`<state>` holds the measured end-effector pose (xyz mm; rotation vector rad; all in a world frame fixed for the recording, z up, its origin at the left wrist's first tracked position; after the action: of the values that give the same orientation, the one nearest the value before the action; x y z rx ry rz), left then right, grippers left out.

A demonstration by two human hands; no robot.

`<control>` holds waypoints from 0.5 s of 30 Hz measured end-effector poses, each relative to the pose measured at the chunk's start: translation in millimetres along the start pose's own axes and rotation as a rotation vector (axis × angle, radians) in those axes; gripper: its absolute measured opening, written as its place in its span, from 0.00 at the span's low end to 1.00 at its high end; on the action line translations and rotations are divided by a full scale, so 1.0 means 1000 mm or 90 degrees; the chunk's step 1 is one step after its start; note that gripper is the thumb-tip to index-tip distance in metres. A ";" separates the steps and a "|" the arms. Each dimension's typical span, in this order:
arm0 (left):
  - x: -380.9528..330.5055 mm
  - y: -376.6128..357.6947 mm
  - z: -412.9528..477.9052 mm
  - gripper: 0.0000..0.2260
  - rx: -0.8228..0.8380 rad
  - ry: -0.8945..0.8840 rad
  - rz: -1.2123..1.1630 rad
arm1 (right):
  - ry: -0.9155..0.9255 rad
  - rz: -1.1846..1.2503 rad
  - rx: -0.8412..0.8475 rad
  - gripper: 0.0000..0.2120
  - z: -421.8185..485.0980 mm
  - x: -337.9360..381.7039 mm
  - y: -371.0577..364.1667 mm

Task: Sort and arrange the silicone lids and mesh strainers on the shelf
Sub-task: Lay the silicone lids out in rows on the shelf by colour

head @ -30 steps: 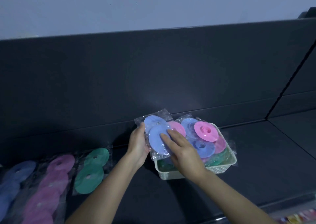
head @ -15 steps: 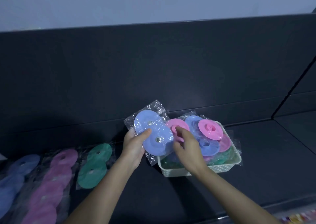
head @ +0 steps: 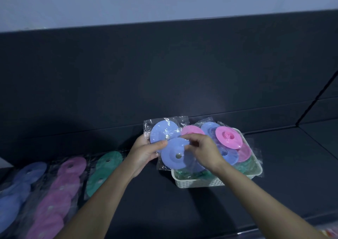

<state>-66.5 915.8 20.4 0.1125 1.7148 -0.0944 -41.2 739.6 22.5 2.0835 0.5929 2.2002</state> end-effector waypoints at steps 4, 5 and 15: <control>0.001 -0.007 0.004 0.19 -0.008 -0.010 0.047 | 0.056 -0.044 -0.059 0.15 0.001 0.014 -0.003; 0.002 -0.007 0.005 0.20 -0.018 -0.012 0.050 | 0.051 -0.019 -0.097 0.16 0.001 0.015 -0.001; 0.019 0.010 0.008 0.13 -0.162 0.004 0.050 | 0.082 -0.145 -0.206 0.07 0.004 0.002 0.022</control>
<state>-60.3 924.7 0.6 -0.0080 1.7121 0.1819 -32.7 720.9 31.4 1.6422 0.4236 2.1424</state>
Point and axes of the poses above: each hand's wrist, its own z-axis towards the middle knuckle, its own y-axis out of the back of the hand, x = y × z, the point moved 5 cm from there along z, towards the middle knuckle, and after that the axes turned 9 degrees about z, right-handed, at the moved point
